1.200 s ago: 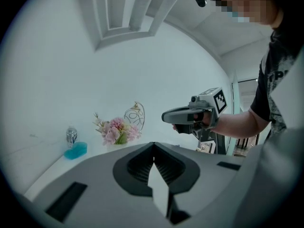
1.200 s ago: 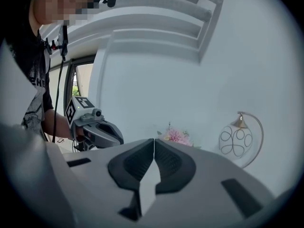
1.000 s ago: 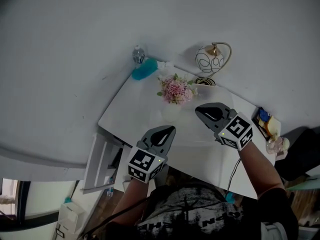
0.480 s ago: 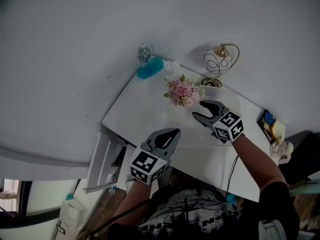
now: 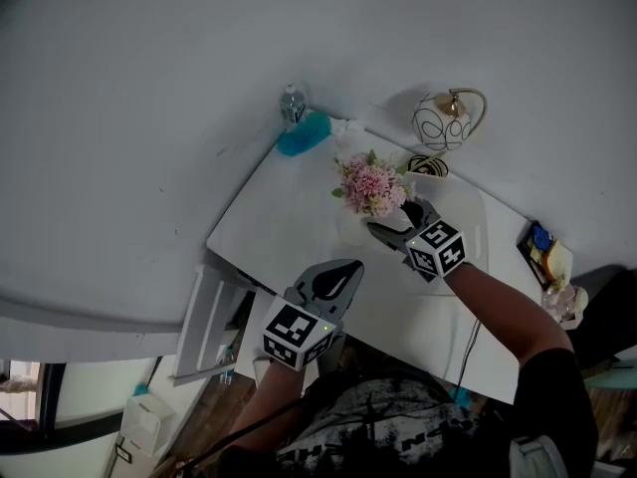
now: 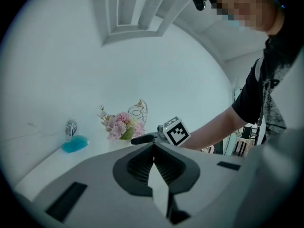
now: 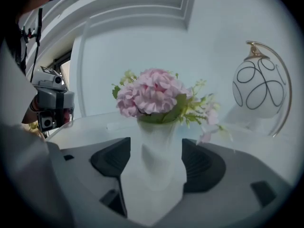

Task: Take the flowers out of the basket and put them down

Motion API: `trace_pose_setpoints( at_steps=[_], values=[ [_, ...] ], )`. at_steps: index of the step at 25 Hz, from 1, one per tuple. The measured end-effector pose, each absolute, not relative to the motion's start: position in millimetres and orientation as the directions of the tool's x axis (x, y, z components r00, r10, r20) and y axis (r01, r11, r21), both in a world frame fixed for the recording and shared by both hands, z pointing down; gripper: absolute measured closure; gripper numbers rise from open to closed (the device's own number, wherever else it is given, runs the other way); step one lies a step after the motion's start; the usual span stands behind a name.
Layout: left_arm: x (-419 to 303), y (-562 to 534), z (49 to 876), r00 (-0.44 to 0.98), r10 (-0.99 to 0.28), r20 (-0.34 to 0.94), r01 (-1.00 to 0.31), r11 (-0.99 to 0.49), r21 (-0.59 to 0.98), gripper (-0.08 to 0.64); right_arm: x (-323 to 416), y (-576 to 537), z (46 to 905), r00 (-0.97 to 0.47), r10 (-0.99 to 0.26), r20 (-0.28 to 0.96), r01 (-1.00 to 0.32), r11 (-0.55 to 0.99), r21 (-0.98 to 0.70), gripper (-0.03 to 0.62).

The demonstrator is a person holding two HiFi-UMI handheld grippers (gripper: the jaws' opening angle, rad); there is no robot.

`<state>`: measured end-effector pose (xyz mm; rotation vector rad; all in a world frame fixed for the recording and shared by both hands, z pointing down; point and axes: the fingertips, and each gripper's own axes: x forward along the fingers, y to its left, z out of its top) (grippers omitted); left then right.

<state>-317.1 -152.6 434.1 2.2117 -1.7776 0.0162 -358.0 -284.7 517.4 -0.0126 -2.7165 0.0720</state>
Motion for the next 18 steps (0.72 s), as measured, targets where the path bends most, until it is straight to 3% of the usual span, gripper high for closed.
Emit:
trace_pose_setpoints(
  at_steps=[7, 18],
  values=[
    [-320.7, -152.2, 437.1, 0.235, -0.952, 0.197, -0.952, -0.185, 0.243, 0.546, -381.5, -285.0, 524.0, -0.919, 0.041, 0.392, 0.017, 0.998, -0.065, 0.258],
    [-336.0, -152.4, 438.2, 0.214, -0.957, 0.196, -0.956, -0.165, 0.241, 0.546, -414.2, -287.0, 513.2, -0.966, 0.047, 0.254, 0.028, 0.996, -0.079, 0.253]
  ],
)
